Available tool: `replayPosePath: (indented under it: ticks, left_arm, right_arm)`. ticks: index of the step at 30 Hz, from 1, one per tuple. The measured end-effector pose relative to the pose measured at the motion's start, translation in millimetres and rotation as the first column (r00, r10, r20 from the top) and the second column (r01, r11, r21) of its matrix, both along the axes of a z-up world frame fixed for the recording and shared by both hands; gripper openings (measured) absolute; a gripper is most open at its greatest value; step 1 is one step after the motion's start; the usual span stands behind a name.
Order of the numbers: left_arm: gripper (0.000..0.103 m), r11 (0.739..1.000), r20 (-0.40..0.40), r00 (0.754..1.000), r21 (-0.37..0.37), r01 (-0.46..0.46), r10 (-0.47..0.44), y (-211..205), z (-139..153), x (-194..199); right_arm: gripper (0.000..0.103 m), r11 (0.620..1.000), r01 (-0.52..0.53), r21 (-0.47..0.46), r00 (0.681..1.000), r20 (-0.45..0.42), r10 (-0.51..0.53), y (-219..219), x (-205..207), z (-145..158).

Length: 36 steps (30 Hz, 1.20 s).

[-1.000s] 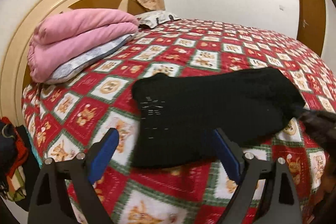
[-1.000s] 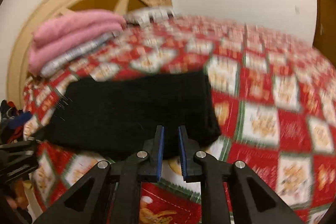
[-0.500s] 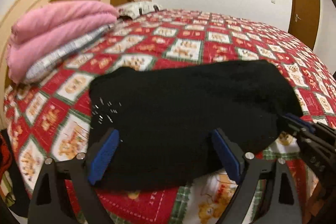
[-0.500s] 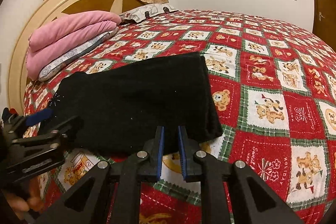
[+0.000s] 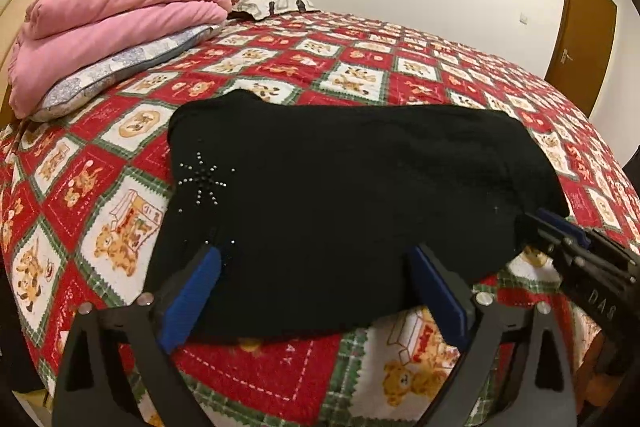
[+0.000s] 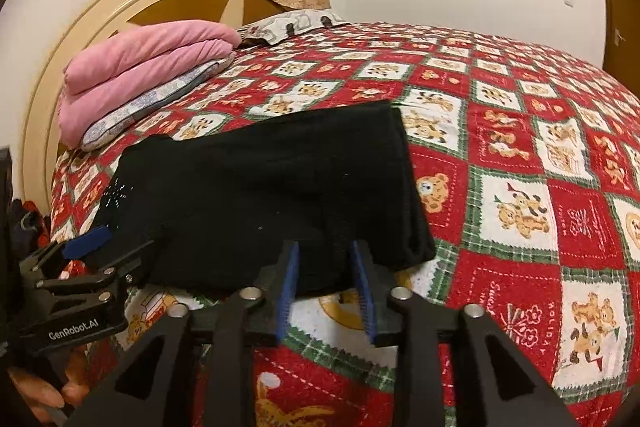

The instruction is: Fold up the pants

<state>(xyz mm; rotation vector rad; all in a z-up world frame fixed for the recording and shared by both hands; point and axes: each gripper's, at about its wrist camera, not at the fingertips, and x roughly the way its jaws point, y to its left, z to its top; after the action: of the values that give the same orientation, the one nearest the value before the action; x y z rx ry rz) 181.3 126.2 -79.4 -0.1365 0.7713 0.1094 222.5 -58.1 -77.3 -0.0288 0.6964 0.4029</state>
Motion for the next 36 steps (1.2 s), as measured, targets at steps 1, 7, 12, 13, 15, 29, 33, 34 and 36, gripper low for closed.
replayPosePath:
  ticks: [1,7,12,13,15,29,33,34,36]
  left_arm:
    - [0.098,1.0,-0.007,1.0,-0.004,-0.001,0.001,0.6,0.7,0.2]
    - [0.096,1.0,-0.037,0.999,0.017,-0.007,0.008,3.1,2.9,-13.4]
    - [0.096,0.999,-0.041,0.999,0.043,-0.006,0.008,4.4,6.9,-26.9]
    - [0.096,0.999,-0.037,0.999,0.038,-0.011,0.012,5.5,9.3,-30.0]
    - [0.096,0.999,-0.018,1.0,0.03,-0.019,0.02,7.6,15.9,-35.6]
    - [0.099,0.989,0.095,0.995,0.14,-0.041,0.027,4.0,59.0,-79.4]
    - [0.099,0.988,0.094,0.995,0.149,-0.048,0.034,3.9,63.2,-82.9]
    - [0.099,0.987,0.101,0.994,0.149,-0.057,0.042,4.3,64.3,-83.9]
    - [0.099,0.986,0.109,0.992,0.148,-0.077,0.061,6.3,66.4,-84.7]
  right_arm:
    - [0.055,1.0,-0.019,-0.012,1.0,0.005,0.019,4.2,-1.4,0.0]
    - [0.08,0.977,-0.062,-0.206,0.997,0.025,0.069,36.8,-10.0,-5.1]
    - [0.083,0.974,-0.065,-0.217,0.997,-0.054,0.054,35.8,-13.0,-10.8]
    - [0.083,0.985,-0.049,-0.166,0.995,-0.091,0.034,27.7,-13.5,-11.0]
    - [0.083,0.998,0.005,-0.07,0.993,-0.115,-0.013,9.6,-22.5,-5.2]
    - [0.083,0.987,0.116,0.11,0.991,0.054,-0.122,4.2,-105.2,71.0]
    - [0.083,0.985,0.139,0.106,0.984,0.101,-0.15,3.6,-117.4,79.8]
    - [0.083,0.982,0.15,0.113,0.981,0.107,-0.162,2.4,-119.9,81.8]
    - [0.083,0.979,0.161,0.126,0.977,0.119,-0.176,-0.4,-124.1,84.1]
